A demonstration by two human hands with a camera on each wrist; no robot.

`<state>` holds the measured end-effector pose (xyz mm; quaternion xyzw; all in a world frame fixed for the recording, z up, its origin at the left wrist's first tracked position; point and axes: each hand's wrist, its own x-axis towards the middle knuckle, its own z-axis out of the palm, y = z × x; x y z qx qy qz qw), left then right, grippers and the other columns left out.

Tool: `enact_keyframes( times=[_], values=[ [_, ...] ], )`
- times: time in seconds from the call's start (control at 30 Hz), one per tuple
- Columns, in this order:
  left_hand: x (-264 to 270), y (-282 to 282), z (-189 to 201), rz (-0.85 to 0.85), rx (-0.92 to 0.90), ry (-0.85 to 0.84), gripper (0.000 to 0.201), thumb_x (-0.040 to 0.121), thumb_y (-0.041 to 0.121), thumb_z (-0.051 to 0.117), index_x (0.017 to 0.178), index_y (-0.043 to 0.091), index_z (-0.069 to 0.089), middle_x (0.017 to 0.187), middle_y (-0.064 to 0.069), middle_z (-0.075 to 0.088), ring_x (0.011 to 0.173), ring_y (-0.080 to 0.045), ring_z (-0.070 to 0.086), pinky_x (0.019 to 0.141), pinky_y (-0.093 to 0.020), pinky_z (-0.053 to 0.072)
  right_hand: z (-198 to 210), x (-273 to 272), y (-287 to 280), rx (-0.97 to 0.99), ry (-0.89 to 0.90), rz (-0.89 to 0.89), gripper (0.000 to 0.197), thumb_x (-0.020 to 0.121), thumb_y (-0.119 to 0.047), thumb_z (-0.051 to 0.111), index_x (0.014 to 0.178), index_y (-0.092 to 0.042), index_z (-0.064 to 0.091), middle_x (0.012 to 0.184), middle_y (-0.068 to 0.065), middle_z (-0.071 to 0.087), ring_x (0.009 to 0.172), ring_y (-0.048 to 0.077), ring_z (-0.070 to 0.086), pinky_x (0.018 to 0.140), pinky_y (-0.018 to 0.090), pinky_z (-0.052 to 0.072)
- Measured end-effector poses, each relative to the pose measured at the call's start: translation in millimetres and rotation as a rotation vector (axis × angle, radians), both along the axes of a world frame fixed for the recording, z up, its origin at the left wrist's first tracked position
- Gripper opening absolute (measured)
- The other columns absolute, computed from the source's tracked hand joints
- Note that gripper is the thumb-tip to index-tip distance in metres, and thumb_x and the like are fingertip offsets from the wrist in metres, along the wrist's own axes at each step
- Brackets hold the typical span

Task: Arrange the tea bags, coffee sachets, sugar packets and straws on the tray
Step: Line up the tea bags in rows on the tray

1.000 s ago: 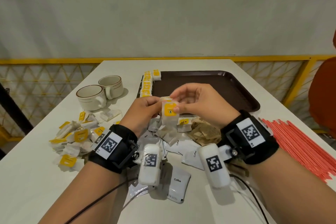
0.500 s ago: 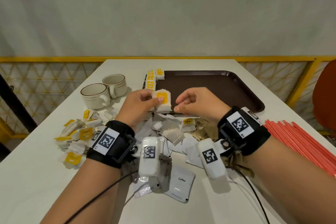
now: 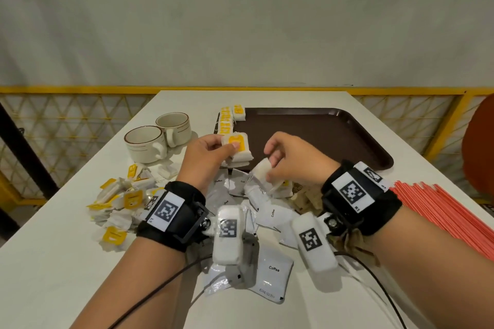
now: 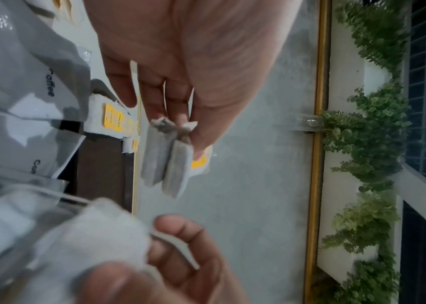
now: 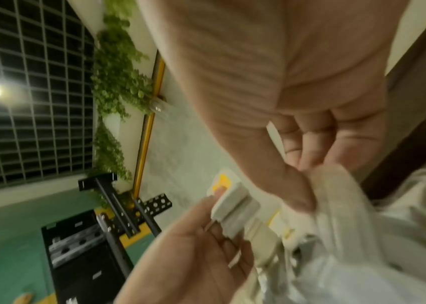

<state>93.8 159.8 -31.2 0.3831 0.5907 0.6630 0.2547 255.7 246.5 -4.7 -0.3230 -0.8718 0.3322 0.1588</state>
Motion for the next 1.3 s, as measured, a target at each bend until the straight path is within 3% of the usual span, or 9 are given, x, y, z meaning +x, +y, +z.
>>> enact_keyframes(
  times=[0.1,0.37,0.5,0.6,0.67,0.8,1.0,1.13,1.3],
  values=[
    [8.3,2.6,-2.2,-0.013,-0.004,0.056,0.013,0.084,0.006,0.067,0.073,0.012,0.065,0.058,0.002,0.06,0.049,-0.006,0.052,0.052,-0.016,0.045,8.2,-1.1,0.5,0.019,0.177,-0.075,0.031,0.076,-0.005,0.069,0.098,-0.018,0.052,0.071,-0.006,0.059,0.051,-0.001,0.049,0.057,0.018,0.039],
    [6.8,4.5,-6.3,0.04,0.017,0.147,0.008,0.081,0.004,0.069,0.078,0.01,0.067,0.076,-0.009,0.066,0.068,-0.016,0.058,0.07,-0.032,0.05,14.9,-6.9,0.1,0.102,0.33,-0.132,0.026,0.077,-0.003,0.061,0.096,-0.018,0.052,0.062,-0.006,0.049,0.053,0.004,0.044,0.053,0.013,0.034],
    [12.2,3.1,-3.6,-0.023,0.033,0.102,0.002,0.081,0.003,0.068,0.083,0.004,0.069,0.07,-0.009,0.066,0.063,-0.017,0.059,0.067,-0.03,0.051,12.2,-11.8,-7.5,0.045,0.369,-0.038,0.03,0.079,-0.005,0.064,0.104,-0.017,0.053,0.063,-0.005,0.053,0.053,0.002,0.046,0.06,0.02,0.043],
    [16.5,1.9,-1.5,-0.105,0.06,0.047,0.011,0.082,0.001,0.067,0.092,-0.003,0.068,0.078,-0.026,0.065,0.066,-0.025,0.06,0.068,-0.034,0.052,9.3,-16.1,-13.6,-0.022,0.306,0.071,0.036,0.085,-0.008,0.061,0.117,-0.016,0.049,0.07,-0.001,0.06,0.059,0.004,0.052,0.063,0.02,0.046],
    [15.4,0.7,-0.1,-0.112,0.067,0.03,0.013,0.083,0.002,0.066,0.094,-0.002,0.069,0.085,-0.03,0.065,0.07,-0.026,0.06,0.067,-0.031,0.053,11.3,-15.0,-13.0,-0.092,0.318,0.077,0.036,0.087,-0.006,0.06,0.119,-0.017,0.048,0.078,0.007,0.066,0.066,0.013,0.058,0.066,0.027,0.051],
    [14.8,-0.7,2.1,-0.169,0.051,-0.01,0.013,0.084,0.0,0.064,0.093,0.004,0.071,0.084,-0.02,0.068,0.072,-0.027,0.061,0.067,-0.028,0.053,14.3,-10.0,-7.8,-0.027,0.319,0.061,0.029,0.082,-0.003,0.067,0.108,-0.013,0.059,0.081,0.001,0.06,0.062,0.009,0.053,0.067,0.028,0.053],
    [16.5,-2.0,4.6,-0.205,0.042,-0.065,0.013,0.084,0.001,0.064,0.093,0.006,0.071,0.092,-0.024,0.066,0.08,-0.029,0.056,0.067,-0.024,0.053,13.5,0.4,-2.9,-0.146,0.377,0.0,0.032,0.078,-0.005,0.076,0.105,-0.008,0.058,0.076,0.0,0.065,0.062,0.007,0.058,0.063,0.022,0.052],
    [17.2,-0.9,3.8,-0.199,0.018,-0.05,0.011,0.084,0.001,0.065,0.092,0.005,0.071,0.088,-0.02,0.067,0.077,-0.028,0.057,0.068,-0.025,0.052,9.8,5.0,-4.3,-0.233,0.428,0.009,0.032,0.077,-0.001,0.075,0.104,-0.005,0.059,0.076,0.004,0.066,0.07,0.015,0.063,0.072,0.032,0.057],
    [20.9,-2.0,1.9,-0.195,-0.054,-0.08,0.019,0.084,0.0,0.063,0.075,0.014,0.072,0.065,-0.002,0.064,0.057,-0.008,0.052,0.057,-0.018,0.042,7.3,5.9,-6.9,-0.042,0.388,0.051,0.028,0.076,-0.005,0.077,0.1,-0.016,0.067,0.103,0.008,0.06,0.075,0.029,0.063,0.076,0.039,0.059]
  ],
)
